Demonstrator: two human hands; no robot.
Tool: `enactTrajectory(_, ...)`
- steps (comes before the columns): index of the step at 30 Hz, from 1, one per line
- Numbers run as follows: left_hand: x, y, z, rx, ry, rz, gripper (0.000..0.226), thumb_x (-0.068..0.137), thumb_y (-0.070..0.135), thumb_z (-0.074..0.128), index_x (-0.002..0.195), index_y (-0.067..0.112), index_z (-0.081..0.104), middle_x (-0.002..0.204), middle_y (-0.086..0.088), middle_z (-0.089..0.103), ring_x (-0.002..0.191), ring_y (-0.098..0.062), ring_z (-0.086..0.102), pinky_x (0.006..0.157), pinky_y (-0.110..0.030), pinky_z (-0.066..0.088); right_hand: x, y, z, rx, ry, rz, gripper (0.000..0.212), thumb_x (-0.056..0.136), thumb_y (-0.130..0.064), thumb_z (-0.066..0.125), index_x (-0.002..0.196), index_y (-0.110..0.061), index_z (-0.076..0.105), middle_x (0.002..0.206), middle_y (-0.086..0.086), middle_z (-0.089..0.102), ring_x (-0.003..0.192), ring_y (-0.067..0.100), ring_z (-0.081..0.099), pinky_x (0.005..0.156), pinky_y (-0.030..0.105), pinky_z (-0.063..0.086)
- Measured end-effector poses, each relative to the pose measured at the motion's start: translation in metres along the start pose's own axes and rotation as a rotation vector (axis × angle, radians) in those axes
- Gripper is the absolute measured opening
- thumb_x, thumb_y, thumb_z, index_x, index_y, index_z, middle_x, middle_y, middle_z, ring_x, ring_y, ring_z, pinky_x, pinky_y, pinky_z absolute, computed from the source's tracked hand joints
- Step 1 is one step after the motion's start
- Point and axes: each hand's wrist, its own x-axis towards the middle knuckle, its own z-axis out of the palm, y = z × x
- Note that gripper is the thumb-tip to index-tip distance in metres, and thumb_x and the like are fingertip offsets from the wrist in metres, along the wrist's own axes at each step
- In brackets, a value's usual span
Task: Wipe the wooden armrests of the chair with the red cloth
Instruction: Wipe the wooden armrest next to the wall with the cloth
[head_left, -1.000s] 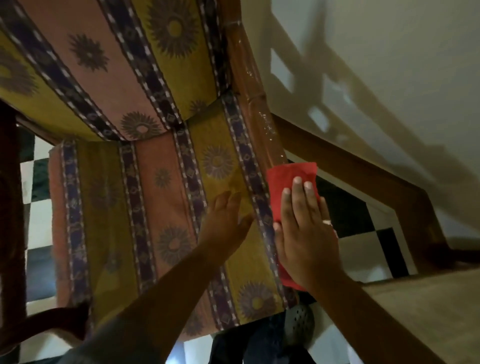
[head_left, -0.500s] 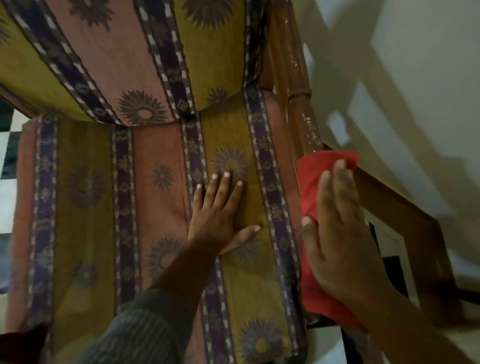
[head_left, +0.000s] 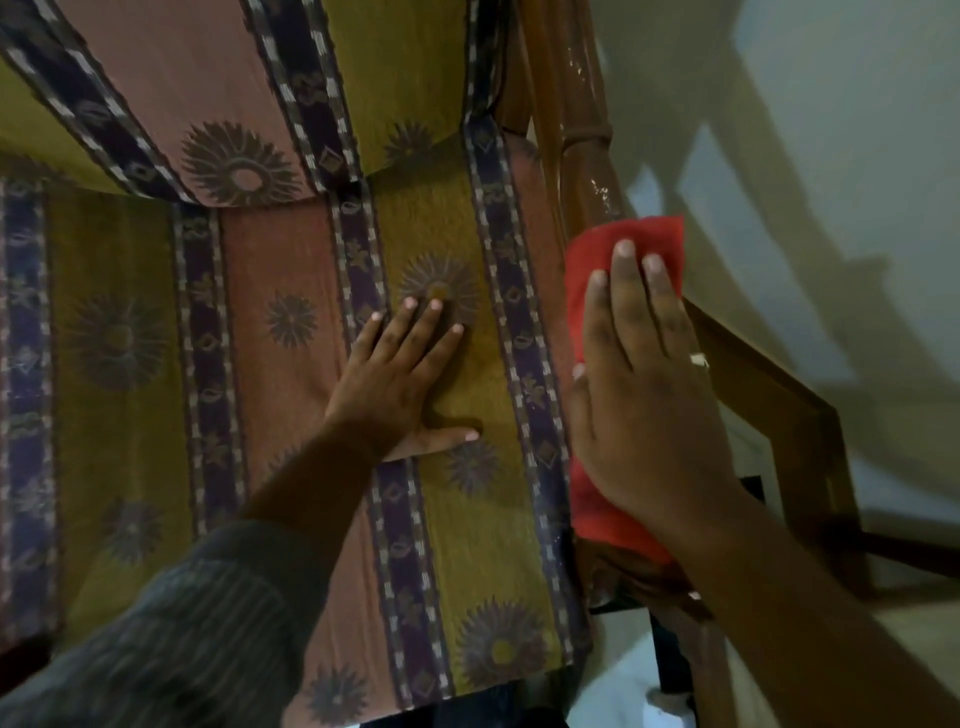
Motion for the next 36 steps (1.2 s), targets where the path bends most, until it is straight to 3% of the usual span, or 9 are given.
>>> enactTrajectory(7,-0.003,0.003,-0.002,0.007,0.030,-0.023,0.122,0.066,0.100,0.024,0.160,0.024,0.008,0.169,-0.008,0.006,0.156,-0.031,0.003,0.124,-0.056,0.007,-0.002,-0.009,-0.002,0.100,0.087,0.176,0.065,0.102,-0.033,0.022,0.157,0.000,0.011,0.166,0.023,0.008,0.154,0.037,0.009,0.122,0.046,0.026)
enactTrajectory(12,-0.003,0.004,-0.001,0.018,0.032,-0.024,0.121,0.067,0.100,0.023,0.160,0.023,0.011,0.169,-0.009,0.008,0.155,-0.033,0.005,0.123,-0.057,0.008,0.001,-0.005,-0.005,-0.111,-0.031,-0.021,0.066,0.100,-0.029,0.030,0.157,0.001,0.012,0.166,0.023,0.005,0.155,0.039,0.002,0.123,0.055,0.019)
enactTrajectory(15,-0.003,0.004,0.000,0.011,0.035,-0.015,0.120,0.068,0.099,0.022,0.160,0.023,0.012,0.169,-0.009,0.010,0.155,-0.034,0.007,0.123,-0.058,0.009,0.026,-0.002,-0.006,-0.181,-0.020,-0.175,0.063,0.098,-0.029,0.032,0.154,0.000,0.024,0.166,0.020,0.015,0.154,0.036,0.011,0.124,0.054,0.017)
enactTrajectory(17,-0.003,0.003,-0.001,0.009,0.028,-0.014,0.120,0.068,0.099,0.023,0.160,0.023,0.012,0.169,-0.009,0.009,0.155,-0.033,0.006,0.123,-0.058,0.008,0.042,-0.002,-0.005,-0.101,0.011,-0.133,0.064,0.098,-0.028,0.037,0.155,-0.001,0.023,0.166,0.019,0.017,0.154,0.034,0.014,0.124,0.051,0.020)
enactTrajectory(20,-0.001,0.002,-0.004,0.005,-0.010,-0.024,0.122,0.067,0.100,0.025,0.160,0.024,0.007,0.169,-0.008,0.003,0.156,-0.031,-0.001,0.124,-0.056,0.004,0.050,0.000,-0.007,0.236,0.026,0.170,0.064,0.105,-0.031,0.034,0.158,-0.004,0.010,0.167,0.018,0.007,0.155,0.031,0.011,0.123,0.044,0.026)
enactTrajectory(22,0.000,0.002,-0.007,-0.003,-0.020,-0.028,0.122,0.067,0.101,0.025,0.160,0.024,0.007,0.169,-0.008,0.003,0.156,-0.030,-0.002,0.124,-0.056,0.004,0.039,0.000,-0.006,0.297,0.031,0.244,0.064,0.107,-0.034,0.031,0.158,-0.004,0.006,0.167,0.019,0.005,0.155,0.031,0.009,0.123,0.042,0.025)
enactTrajectory(27,-0.001,0.001,-0.004,-0.028,-0.016,-0.019,0.121,0.068,0.100,0.025,0.160,0.023,0.010,0.169,-0.009,0.009,0.156,-0.031,0.001,0.124,-0.055,0.005,0.003,-0.003,-0.002,0.108,0.049,0.079,0.062,0.103,-0.026,0.031,0.156,0.002,0.016,0.165,0.023,0.010,0.154,0.037,0.008,0.124,0.048,0.020)
enactTrajectory(33,-0.002,0.002,-0.004,-0.043,-0.011,-0.010,0.120,0.069,0.099,0.027,0.159,0.021,0.015,0.168,-0.010,0.012,0.156,-0.032,0.003,0.124,-0.055,0.002,0.051,0.011,-0.007,-0.041,-0.069,-0.150,0.068,0.097,-0.030,0.030,0.156,-0.001,0.016,0.166,0.020,0.012,0.155,0.036,0.008,0.121,0.057,0.024)
enactTrajectory(36,-0.001,0.004,-0.007,-0.052,-0.022,-0.004,0.119,0.069,0.098,0.028,0.159,0.019,0.019,0.167,-0.011,0.016,0.155,-0.034,0.007,0.123,-0.056,0.005,0.084,0.013,-0.011,0.235,-0.084,0.068,0.071,0.101,-0.038,0.032,0.159,-0.009,0.004,0.168,0.013,0.005,0.155,0.030,0.008,0.124,0.043,0.017)
